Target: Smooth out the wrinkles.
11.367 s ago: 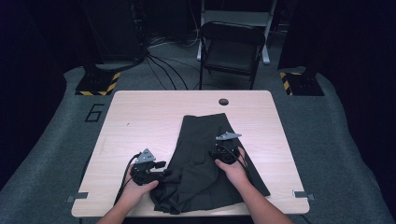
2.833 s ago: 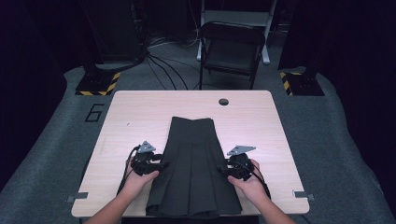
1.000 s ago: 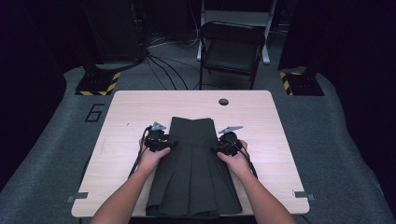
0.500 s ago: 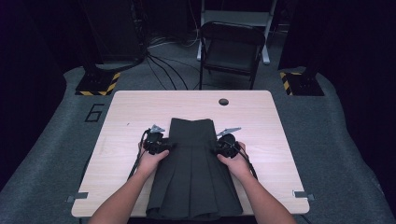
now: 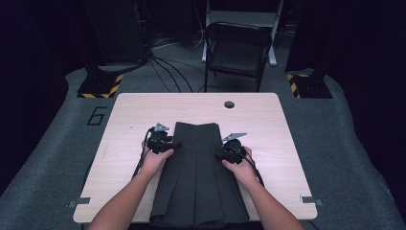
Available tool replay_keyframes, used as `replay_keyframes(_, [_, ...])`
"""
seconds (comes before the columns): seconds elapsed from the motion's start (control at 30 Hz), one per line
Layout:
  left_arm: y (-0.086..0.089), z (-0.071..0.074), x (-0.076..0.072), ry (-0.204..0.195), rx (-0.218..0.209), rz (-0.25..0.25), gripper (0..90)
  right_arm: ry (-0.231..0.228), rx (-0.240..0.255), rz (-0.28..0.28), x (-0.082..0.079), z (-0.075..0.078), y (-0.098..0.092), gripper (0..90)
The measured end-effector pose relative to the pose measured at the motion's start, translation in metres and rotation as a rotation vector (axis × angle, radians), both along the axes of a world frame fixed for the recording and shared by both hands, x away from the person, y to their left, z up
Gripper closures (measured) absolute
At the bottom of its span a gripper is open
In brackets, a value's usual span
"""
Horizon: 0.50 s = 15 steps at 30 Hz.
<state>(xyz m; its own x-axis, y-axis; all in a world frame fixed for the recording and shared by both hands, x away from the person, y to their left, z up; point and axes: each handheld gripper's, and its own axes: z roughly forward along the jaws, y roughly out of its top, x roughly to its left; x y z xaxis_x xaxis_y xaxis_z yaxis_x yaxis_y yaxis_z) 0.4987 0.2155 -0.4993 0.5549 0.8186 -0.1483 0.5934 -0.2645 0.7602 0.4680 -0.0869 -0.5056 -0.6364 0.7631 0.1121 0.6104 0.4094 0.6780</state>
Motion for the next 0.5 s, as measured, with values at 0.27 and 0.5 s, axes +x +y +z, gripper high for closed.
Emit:
replay_keyframes(0.27, [-0.002, 0.010, 0.013, -0.008, 0.007, 0.008, 45.9, -0.063, -0.007, -0.008, -0.020, 0.014, -0.004, 58.7])
replay_keyframes(0.5, [-0.002, 0.009, 0.020, -0.007, 0.014, 0.017, 45.9, -0.079, 0.033, 0.065, -0.045, 0.023, -0.007, 65.4])
